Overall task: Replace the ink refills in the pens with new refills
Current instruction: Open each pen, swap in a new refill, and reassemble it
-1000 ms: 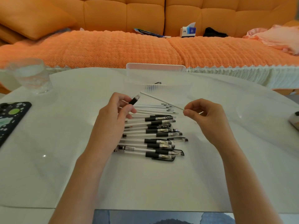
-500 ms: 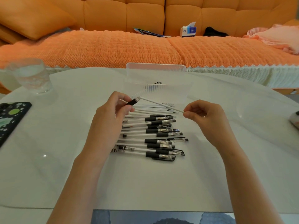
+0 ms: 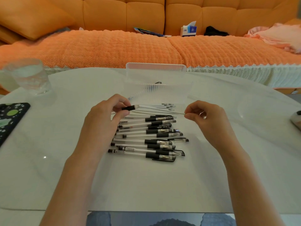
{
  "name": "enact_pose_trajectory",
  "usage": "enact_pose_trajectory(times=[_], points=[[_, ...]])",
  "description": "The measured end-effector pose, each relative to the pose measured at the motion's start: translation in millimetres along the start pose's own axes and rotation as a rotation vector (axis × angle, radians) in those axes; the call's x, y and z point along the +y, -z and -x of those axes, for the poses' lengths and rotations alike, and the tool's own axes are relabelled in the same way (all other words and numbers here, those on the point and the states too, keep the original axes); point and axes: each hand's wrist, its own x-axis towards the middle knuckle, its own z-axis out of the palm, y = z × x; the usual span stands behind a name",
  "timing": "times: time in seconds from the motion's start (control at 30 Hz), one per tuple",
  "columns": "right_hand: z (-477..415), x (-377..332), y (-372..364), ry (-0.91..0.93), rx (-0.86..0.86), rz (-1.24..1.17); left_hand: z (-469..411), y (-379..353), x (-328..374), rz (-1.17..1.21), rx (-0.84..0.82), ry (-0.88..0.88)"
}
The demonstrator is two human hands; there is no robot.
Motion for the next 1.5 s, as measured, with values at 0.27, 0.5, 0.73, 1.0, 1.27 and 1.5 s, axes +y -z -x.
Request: enact_pose_trajectory(times=[0.27,0.5,0.73,1.0,1.27,1.5], points=[[3,-12,-13,0.081,-0.092,-0.011,5,-11,13,0.0,-0.204,-0.009],[5,-24,-21,0.045,-0.165,-0.2,8,-25,19,-0.031,-0.264,-0.082],[6,-27,-17,0.012,-0.191,-0.37,10,-25,23,-0.052,-0.256,-0.102],[5,-25,-18,-0.002,-0.218,-0.36,10,-27,26,-0.116,-0.193,-0.145],[4,-20,-11,0.014,-0.19,-0.221,10,-26,26,-0.163,-0.216,-0.116],[0,12,13,-0.054,0.002,0.199,8,-25,18,-0.115,-0.203,-0.068]])
